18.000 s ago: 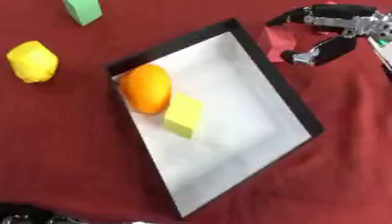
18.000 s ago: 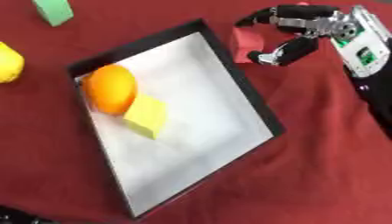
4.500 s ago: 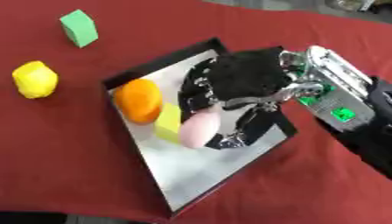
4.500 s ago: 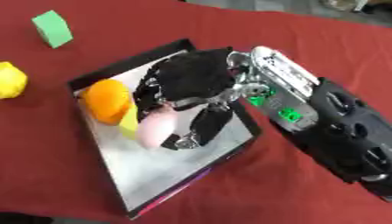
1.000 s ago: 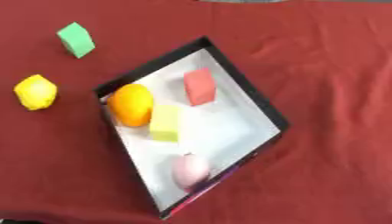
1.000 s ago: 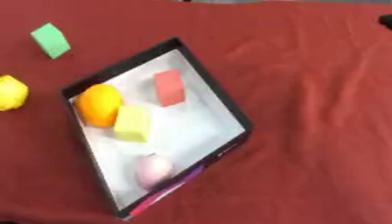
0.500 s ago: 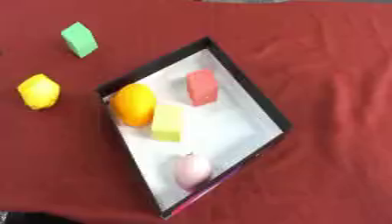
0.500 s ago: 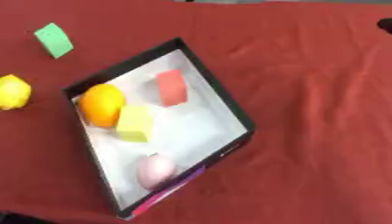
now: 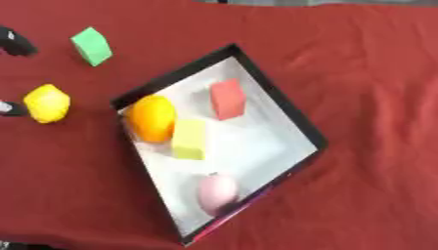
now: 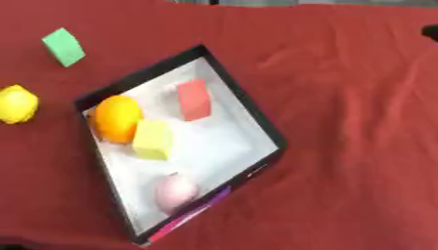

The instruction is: Pick up objects on the table and place them in the box.

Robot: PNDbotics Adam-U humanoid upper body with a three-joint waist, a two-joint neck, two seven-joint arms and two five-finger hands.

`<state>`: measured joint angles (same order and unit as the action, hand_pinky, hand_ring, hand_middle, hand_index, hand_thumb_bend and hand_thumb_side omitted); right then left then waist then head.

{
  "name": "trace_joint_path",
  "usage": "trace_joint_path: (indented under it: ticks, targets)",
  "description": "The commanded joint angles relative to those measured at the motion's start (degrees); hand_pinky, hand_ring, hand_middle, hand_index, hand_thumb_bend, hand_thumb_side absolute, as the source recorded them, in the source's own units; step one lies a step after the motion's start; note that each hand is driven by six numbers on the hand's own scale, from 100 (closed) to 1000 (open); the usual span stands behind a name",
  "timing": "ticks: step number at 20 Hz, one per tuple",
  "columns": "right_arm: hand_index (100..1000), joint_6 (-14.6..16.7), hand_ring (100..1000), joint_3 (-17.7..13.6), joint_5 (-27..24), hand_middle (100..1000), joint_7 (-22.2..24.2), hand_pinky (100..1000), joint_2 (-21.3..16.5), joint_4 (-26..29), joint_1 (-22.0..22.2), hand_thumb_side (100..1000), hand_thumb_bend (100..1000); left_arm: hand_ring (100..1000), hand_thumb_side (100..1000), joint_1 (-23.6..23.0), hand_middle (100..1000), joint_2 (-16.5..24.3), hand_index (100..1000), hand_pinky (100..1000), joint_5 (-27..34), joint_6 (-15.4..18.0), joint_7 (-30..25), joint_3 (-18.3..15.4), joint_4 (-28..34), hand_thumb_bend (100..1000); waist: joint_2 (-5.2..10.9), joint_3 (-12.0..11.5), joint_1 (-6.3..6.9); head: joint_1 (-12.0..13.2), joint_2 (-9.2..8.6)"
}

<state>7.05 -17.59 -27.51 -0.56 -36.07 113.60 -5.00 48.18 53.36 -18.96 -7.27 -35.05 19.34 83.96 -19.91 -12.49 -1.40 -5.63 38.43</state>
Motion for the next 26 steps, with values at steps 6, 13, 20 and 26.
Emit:
trace_joint_path:
  ticks: [6, 13, 20, 26]
  targets:
    - [820, -0.40, 729, -0.39, 0.61, 772, 0.00, 911, -1.49, 1.00, -0.03, 573, 100, 834, 118, 2.77, 763, -1.01, 847, 848, -1.02, -0.90, -0.56, 0.82, -1.26, 654, 1.45, -0.04, 0.29, 0.03, -0.87]
    - [821, -0.72, 728, -0.25, 0.81, 771, 0.11, 910, -1.35, 1.00, -0.10, 573, 100, 852, 122, 3.12, 783, -1.54, 829, 865, -6.20, 0.03, -2.91, 1.66, -3.14, 701, 1.36, 0.08, 0.40, 0.14, -0.92]
    - [824, -0.92, 733, -0.07, 1.12, 773, 0.63, 916, -1.02, 1.00, 0.01, 572, 100, 853, 103, 3.56, 786, -2.80, 846, 869, -11.87, 0.80, -3.77, 1.81, -6.12, 704, 1.30, 0.12, 0.43, 0.35, -0.90]
    - [827, -1.18, 735, 0.13, 1.50, 775, 1.51, 920, -0.49, 1.00, 0.13, 571, 100, 847, 119, 4.84, 782, -6.21, 860, 859, -13.44, 1.10, -1.91, 1.82, -10.95, 671, 1.12, 0.21, 0.28, 0.51, -0.87]
